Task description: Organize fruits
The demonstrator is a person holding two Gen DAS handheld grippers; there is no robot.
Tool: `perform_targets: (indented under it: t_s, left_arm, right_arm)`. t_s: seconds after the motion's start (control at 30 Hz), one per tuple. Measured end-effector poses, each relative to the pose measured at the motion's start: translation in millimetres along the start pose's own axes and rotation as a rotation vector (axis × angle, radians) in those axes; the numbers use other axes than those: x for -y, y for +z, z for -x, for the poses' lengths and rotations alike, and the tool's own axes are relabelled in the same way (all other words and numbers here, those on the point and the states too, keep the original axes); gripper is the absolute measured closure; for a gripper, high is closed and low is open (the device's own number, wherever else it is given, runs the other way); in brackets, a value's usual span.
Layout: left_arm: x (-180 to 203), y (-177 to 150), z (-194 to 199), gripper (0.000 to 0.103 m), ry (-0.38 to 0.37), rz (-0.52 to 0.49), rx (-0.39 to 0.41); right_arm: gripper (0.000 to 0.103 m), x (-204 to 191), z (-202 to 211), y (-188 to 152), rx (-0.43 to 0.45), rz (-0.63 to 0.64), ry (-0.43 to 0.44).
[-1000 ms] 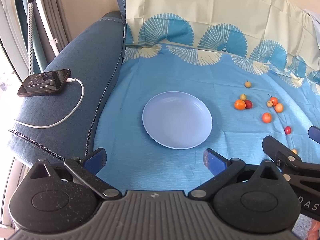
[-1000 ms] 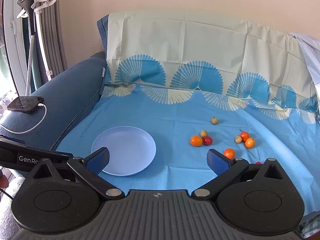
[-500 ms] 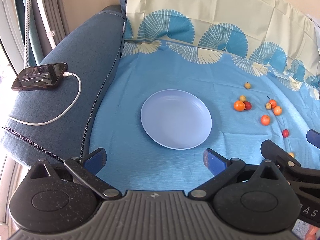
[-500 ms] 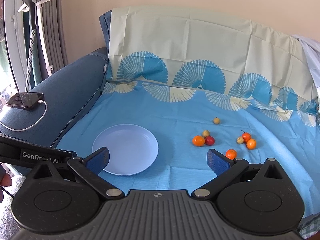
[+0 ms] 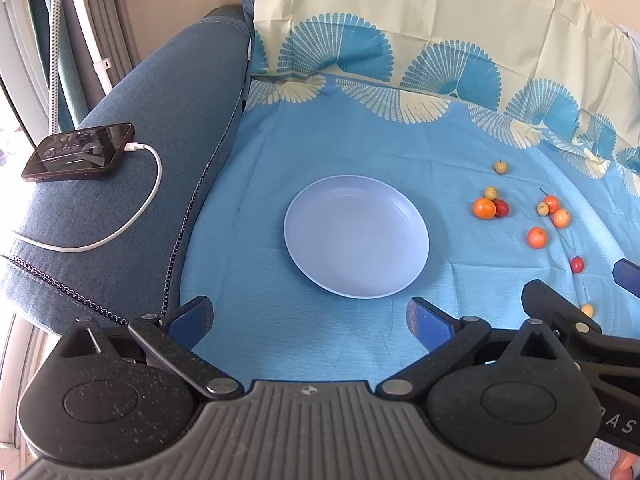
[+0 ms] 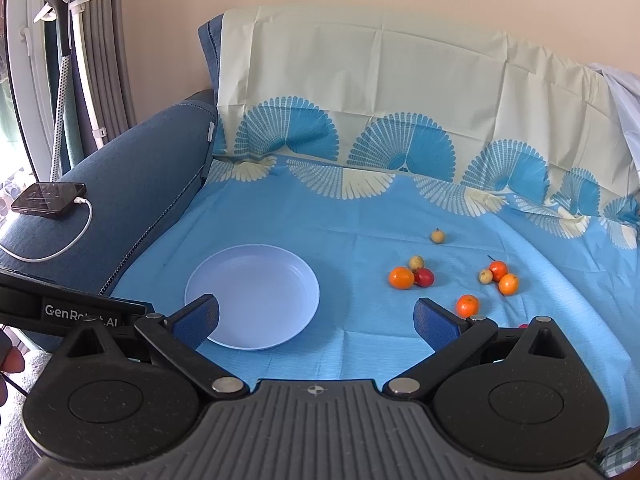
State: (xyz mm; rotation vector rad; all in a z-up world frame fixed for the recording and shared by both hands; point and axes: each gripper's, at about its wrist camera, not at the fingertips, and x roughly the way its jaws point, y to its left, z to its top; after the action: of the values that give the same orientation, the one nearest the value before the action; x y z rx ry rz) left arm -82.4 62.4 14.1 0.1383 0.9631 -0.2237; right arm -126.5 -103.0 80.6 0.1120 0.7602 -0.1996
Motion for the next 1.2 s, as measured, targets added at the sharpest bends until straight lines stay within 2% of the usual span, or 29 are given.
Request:
perform_targets:
  t_s: [0.17,0.33,0.63,0.73,0.97,1.13,1.2]
  left_arm:
    - [8,3,-3,0.000,0.000,-0.026,-0.009]
    - [28,7,-8,0.000,0.003,-0.068,-0.017]
    - [94,14,-27,0.000,-0.003,-0.186,-0.046]
    - [119,16,-40,0.000,-0.031,-0.217,-0.064]
    - [195,39,-93,0.000,-0.124,-0.287,-0.121]
    - [259,63,-156,0.000,-0.100,-0.370,-0.087]
    - [274,76,-189,0.000,-0.078,-0.370,-0.110]
  right_arm:
    - [0.000,8,-4,-1,0.002,-0.020,-0.005]
    - [0.000,32,-8,-4,0.015,-0.067,-0.035]
    - [0.000,112,-19,-23,0.023,-0.207,-0.150]
    - [0.000,142,-26,-33,0.021,-0.252,-0.199]
    - [0.000,216,-67,-62,-0.023,-0.360,-0.336]
    - [0.001,265,-125,-73,-0.087,-0.397,-0.370]
    - [0.000,280,-152,-75,-0.113,-0.409,-0.373]
